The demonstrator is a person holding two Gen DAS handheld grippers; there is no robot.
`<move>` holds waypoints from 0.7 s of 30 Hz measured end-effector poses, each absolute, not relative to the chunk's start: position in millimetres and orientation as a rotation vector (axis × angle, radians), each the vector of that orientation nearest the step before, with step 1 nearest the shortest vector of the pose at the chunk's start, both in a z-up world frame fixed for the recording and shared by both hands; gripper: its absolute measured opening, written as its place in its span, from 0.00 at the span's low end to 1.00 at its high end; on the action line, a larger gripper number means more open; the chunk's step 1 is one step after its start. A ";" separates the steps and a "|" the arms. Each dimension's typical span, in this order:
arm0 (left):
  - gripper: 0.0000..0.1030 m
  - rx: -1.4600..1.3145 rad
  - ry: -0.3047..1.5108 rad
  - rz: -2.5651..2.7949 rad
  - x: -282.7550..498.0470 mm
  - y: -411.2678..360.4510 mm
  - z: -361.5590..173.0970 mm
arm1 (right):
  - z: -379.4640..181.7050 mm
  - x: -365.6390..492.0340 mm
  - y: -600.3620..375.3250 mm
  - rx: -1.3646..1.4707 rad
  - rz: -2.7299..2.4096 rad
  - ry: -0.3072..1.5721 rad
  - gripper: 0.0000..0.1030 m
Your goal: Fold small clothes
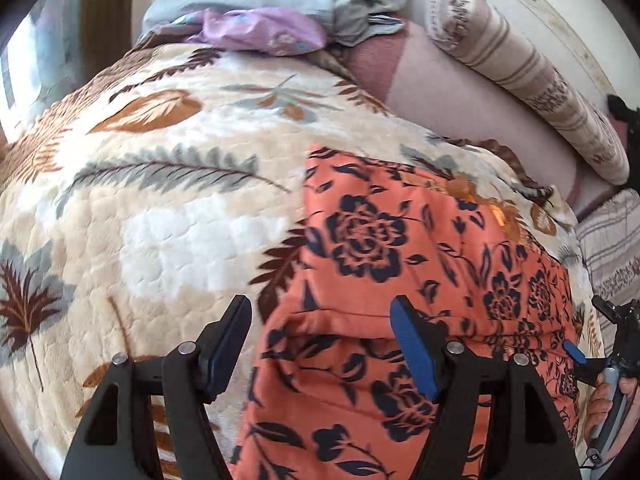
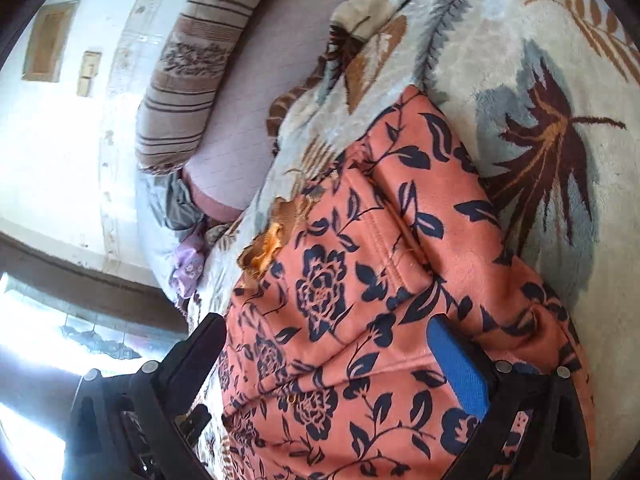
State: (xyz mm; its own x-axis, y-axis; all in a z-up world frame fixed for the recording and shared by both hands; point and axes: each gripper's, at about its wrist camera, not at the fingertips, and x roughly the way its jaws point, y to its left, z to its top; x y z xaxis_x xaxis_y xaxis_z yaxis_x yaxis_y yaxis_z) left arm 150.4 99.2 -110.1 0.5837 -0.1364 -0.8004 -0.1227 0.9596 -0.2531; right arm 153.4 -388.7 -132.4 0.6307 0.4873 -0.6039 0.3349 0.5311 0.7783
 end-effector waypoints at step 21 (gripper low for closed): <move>0.76 -0.245 1.046 0.004 193.5 94.8 -130.3 | -100.7 147.2 -378.7 0.538 -0.117 0.969 0.58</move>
State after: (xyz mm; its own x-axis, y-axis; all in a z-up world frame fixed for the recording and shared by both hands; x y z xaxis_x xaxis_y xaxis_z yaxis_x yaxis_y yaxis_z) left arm 193.5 94.8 -130.3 0.5034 -0.1134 -0.8566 -0.1196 0.9727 -0.1990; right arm 147.2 -378.7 -100.7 0.5713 0.1403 -0.8087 0.3289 0.8636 0.3821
